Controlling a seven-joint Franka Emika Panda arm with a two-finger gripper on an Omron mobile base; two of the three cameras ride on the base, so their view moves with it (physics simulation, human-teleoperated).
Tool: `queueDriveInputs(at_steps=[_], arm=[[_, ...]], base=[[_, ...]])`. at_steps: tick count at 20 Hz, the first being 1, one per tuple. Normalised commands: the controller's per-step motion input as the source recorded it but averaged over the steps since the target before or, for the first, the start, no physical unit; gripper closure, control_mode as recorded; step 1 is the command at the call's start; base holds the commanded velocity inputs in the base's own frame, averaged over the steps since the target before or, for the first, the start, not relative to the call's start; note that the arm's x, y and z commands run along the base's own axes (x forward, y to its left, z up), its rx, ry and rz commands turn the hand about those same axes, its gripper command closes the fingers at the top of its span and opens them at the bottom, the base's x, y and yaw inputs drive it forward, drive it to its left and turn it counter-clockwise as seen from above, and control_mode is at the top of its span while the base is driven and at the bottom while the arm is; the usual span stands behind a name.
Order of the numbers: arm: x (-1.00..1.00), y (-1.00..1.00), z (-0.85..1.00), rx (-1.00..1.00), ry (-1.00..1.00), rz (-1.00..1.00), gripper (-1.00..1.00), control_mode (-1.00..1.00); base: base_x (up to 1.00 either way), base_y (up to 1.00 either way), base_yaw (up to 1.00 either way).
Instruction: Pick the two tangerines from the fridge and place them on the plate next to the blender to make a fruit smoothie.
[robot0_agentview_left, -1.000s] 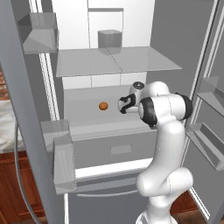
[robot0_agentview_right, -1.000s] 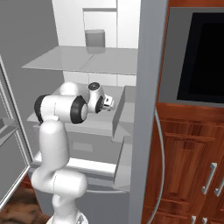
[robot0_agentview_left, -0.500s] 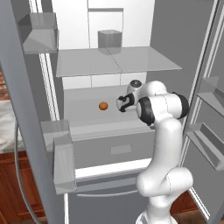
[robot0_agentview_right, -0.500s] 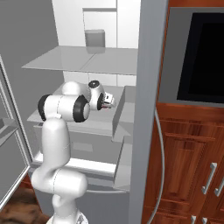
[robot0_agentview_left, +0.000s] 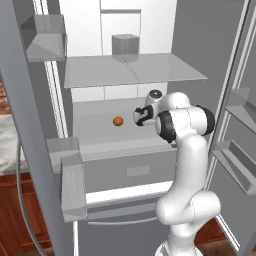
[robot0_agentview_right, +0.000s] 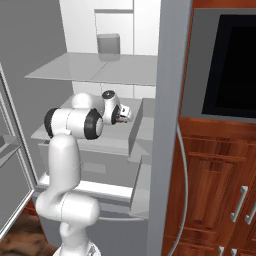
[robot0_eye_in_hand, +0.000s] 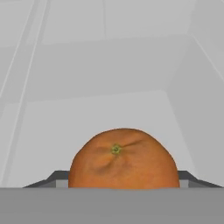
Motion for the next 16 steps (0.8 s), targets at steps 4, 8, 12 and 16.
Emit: queueDriveInputs(at_steps=[4, 8, 12, 16], arm=[[-0.24, 0.00, 0.00, 0.00, -0.02, 0.00, 1.00, -1.00], [-0.66, 0.00, 0.00, 0.00, -0.16, 0.00, 1.00, -1.00], [-0.92, 0.00, 0.05, 0.00, -0.27, 0.00, 1.00, -1.00], [-1.00, 0.00, 0.32, 0.00, -0.34, 0.00, 1.00, -1.00]], base=[[0.00, 0.00, 0.00], [0.00, 0.00, 0.00], [0.00, 0.00, 0.00], [0.00, 0.00, 0.00]])
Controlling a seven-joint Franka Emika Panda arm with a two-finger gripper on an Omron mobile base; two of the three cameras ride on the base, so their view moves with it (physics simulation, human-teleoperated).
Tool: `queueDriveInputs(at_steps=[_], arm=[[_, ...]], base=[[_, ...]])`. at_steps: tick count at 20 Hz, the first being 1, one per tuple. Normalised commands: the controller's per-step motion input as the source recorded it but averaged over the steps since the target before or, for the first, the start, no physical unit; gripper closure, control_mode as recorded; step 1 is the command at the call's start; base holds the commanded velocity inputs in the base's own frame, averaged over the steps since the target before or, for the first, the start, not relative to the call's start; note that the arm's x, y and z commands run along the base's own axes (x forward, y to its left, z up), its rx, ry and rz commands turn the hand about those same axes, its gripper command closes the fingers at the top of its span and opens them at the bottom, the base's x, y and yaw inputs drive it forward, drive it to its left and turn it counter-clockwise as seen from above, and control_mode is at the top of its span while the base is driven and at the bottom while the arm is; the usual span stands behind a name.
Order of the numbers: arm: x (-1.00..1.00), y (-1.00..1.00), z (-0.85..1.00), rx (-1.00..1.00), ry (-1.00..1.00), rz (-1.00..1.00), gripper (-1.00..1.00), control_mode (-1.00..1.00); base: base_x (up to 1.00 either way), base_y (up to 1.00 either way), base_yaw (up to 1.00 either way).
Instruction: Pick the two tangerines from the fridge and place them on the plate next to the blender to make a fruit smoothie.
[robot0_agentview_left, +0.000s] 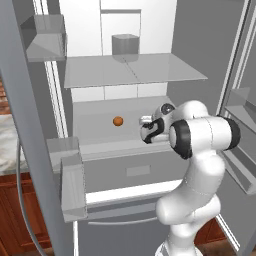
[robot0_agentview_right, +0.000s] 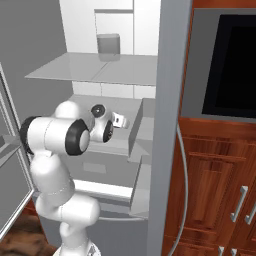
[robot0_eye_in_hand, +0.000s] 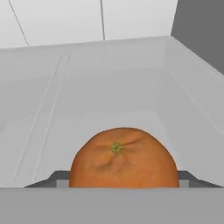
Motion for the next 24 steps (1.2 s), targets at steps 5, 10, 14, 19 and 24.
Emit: queueDriveInputs(at_steps=[5, 10, 14, 19, 24], arm=[[-1.00, 0.01, 0.80, 0.00, -0.12, 0.00, 1.00, -1.00], [-1.00, 0.01, 1.00, 0.00, 0.00, 0.00, 1.00, -1.00], [-0.99, 0.11, 1.00, 0.00, 0.11, 0.00, 1.00, -1.00], [-1.00, 0.09, 1.00, 0.06, 0.31, 0.00, 1.00, -1.00], [-0.92, 0.19, 1.00, 0.12, 0.41, 0.00, 1.00, -1.00]], base=[[0.00, 0.00, 0.00], [0.00, 0.00, 0.00], [0.00, 0.00, 0.00], [0.00, 0.00, 0.00], [0.00, 0.00, 0.00]])
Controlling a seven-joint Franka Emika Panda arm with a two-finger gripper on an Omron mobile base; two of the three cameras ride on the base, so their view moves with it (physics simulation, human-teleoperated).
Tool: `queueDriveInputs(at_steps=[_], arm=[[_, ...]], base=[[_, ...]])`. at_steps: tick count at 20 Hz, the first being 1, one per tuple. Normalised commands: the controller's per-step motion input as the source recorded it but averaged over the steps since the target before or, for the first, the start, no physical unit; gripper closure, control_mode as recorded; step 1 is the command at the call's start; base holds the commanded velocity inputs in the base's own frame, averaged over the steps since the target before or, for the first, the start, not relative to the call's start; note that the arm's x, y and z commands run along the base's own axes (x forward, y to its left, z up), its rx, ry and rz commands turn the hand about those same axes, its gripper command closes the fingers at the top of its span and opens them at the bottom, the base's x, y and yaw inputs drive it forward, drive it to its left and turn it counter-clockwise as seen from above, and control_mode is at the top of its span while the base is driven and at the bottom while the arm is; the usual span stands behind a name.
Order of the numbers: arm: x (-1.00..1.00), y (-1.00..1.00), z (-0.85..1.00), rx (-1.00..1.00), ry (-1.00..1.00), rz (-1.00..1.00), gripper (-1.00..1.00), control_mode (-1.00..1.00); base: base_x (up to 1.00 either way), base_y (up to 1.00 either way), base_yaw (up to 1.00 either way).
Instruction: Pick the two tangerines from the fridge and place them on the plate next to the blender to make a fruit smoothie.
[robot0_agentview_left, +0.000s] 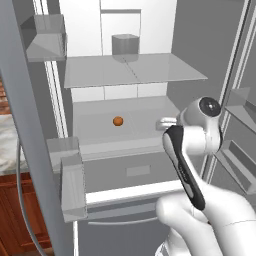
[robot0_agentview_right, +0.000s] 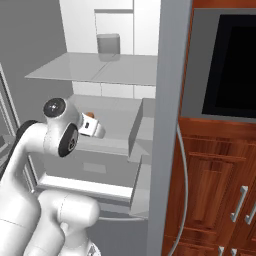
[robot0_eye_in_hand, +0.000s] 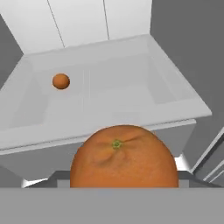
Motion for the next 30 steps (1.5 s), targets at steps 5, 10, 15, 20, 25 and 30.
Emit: queueDriveInputs(at_steps=[5, 10, 15, 20, 25, 30], arm=[[-0.83, 0.33, 0.99, 0.07, 0.49, 0.00, 1.00, -1.00], [-0.73, 0.17, 0.37, -0.06, -0.22, 0.00, 1.00, -1.00], [-0.01, 0.00, 0.00, 0.00, -0.02, 0.00, 1.00, -1.00], [-0.15, 0.00, 0.00, 0.00, 0.00, 0.00, 1.00, 1.00], [0.00, 0.00, 0.00, 0.00, 0.00, 0.00, 1.00, 1.00], [0.00, 0.00, 0.00, 0.00, 0.00, 0.00, 1.00, 1.00]], base=[[0.00, 0.00, 0.00], [0.00, 0.00, 0.00], [0.00, 0.00, 0.00], [-0.50, 0.00, 0.00], [-0.87, 0.00, 0.07], [-0.58, 0.05, 0.20]])
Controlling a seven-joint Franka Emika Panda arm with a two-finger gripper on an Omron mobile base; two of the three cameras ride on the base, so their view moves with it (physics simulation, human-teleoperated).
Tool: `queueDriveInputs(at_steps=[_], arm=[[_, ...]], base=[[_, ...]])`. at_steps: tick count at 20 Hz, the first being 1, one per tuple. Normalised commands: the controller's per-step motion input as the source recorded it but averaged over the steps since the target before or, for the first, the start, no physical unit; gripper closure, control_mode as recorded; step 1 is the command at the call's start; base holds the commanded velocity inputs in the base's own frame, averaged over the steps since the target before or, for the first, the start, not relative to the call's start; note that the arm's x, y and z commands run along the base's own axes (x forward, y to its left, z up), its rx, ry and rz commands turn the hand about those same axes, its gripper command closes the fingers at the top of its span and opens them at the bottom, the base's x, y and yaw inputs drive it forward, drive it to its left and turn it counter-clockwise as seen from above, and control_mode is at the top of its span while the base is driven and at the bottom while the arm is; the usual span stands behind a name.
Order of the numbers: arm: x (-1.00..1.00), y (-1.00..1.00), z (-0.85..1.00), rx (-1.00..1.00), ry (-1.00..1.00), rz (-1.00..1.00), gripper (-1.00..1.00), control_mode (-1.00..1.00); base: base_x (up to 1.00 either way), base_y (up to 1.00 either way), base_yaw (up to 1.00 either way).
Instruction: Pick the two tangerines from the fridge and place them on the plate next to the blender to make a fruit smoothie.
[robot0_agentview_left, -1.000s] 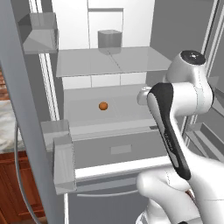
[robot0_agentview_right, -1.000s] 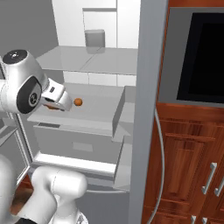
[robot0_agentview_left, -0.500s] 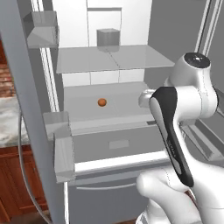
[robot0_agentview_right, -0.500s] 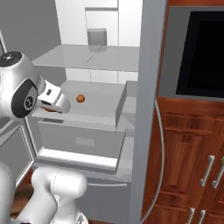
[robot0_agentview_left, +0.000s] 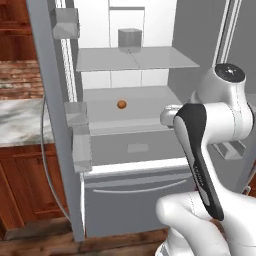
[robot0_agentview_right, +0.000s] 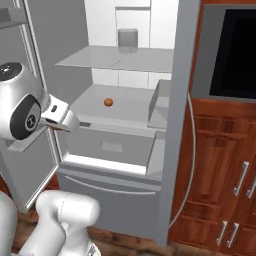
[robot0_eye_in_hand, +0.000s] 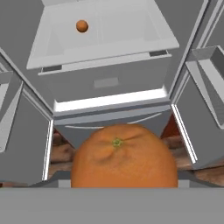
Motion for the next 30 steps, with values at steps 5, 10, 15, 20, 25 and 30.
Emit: queueDriveInputs(at_steps=[5, 10, 15, 20, 25, 30], arm=[[0.00, 0.00, 0.00, 0.00, 0.00, 0.00, 1.00, 1.00], [0.00, 0.00, 0.00, 0.00, 0.00, 0.00, 1.00, 1.00], [0.00, 0.00, 0.00, 0.00, 0.00, 0.00, 1.00, 1.00], [0.00, 0.00, 0.00, 0.00, 0.00, 0.00, 1.00, 1.00], [0.00, 0.00, 0.00, 0.00, 0.00, 0.00, 1.00, 1.00], [0.00, 0.00, 0.00, 0.00, 0.00, 0.00, 1.00, 1.00]], base=[[-0.56, 0.08, 0.26], [-0.74, 0.00, 0.42], [-0.75, 0.00, 0.65], [-0.57, 0.00, 0.84], [-0.36, 0.01, 0.87], [-0.27, 0.05, 0.88]])
